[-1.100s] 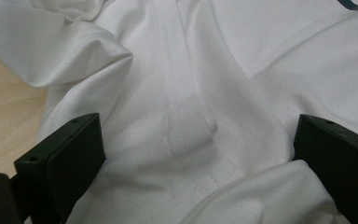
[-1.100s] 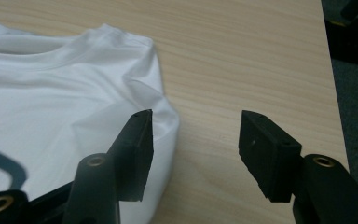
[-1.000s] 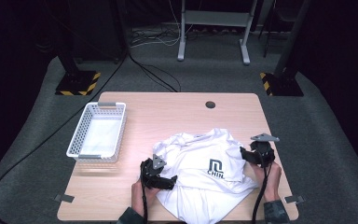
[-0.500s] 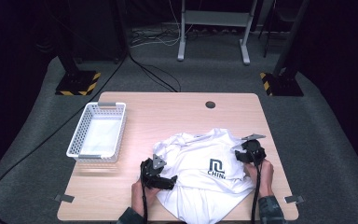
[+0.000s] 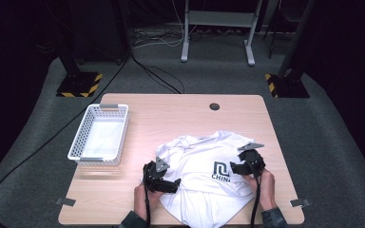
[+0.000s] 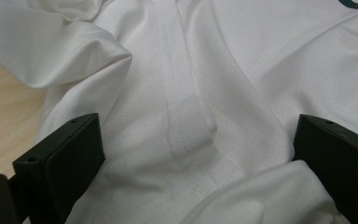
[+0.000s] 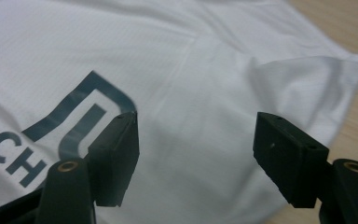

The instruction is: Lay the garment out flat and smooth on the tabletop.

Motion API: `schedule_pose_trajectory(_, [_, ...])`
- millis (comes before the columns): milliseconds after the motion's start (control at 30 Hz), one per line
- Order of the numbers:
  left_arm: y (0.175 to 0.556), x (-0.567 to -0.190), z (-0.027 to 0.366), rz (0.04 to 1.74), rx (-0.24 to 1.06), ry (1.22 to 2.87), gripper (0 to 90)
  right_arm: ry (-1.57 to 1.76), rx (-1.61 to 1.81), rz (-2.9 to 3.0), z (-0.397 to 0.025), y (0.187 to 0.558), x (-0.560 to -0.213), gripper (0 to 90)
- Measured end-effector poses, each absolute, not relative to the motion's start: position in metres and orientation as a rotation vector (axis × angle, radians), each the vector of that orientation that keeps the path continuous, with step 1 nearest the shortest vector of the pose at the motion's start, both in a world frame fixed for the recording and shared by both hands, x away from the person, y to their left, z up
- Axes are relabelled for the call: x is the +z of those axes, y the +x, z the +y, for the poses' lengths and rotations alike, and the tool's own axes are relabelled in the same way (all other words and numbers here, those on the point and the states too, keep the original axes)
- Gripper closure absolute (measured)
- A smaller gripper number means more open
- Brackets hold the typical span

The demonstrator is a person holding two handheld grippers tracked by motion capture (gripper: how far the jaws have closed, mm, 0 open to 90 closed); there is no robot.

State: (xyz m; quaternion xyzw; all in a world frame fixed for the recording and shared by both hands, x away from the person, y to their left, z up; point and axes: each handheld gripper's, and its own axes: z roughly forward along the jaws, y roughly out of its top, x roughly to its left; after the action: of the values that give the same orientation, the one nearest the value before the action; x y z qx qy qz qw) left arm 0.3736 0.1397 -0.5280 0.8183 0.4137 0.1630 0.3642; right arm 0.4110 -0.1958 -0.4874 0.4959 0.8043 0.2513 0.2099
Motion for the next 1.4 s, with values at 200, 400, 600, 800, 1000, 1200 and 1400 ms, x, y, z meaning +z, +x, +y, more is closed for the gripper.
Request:
schedule_pose_trajectory(200, [0.374, -0.528, 0.140, 1.064, 0.420, 2.106, 2.2, 1.374, 0.687, 2.291, -0.184, 0.414, -0.502, 46.5])
schedule_pose_trajectory(400, [0.374, -0.528, 0.140, 1.064, 0.420, 2.105, 2.2, 1.413, 0.771, 2.283, -0.195, 0.415, -0.503, 64.0])
schedule_pose_trajectory(600, [0.374, -0.528, 0.140, 1.063, 0.420, 2.106, 2.2, 1.460, 0.837, 2.270, -0.206, 0.415, -0.504, 71.2])
schedule_pose_trajectory(800, [0.374, -0.528, 0.140, 1.064, 0.420, 2.106, 2.2, 1.438, 0.843, 2.225, -0.214, 0.412, -0.503, 81.6])
schedule_pose_trajectory(1000, [0.374, -0.528, 0.140, 1.064, 0.419, 2.106, 2.2, 1.464, 0.828, 2.097, -0.242, 0.407, -0.490, 82.2])
schedule_pose_trajectory(1200, [0.374, -0.528, 0.140, 1.064, 0.420, 2.105, 2.2, 1.562, 0.808, 1.924, -0.294, 0.396, -0.479, 81.9])
schedule_pose_trajectory(1400, [0.374, -0.528, 0.140, 1.065, 0.419, 2.105, 2.2, 1.682, 0.696, 1.813, -0.332, 0.389, -0.487, 71.8])
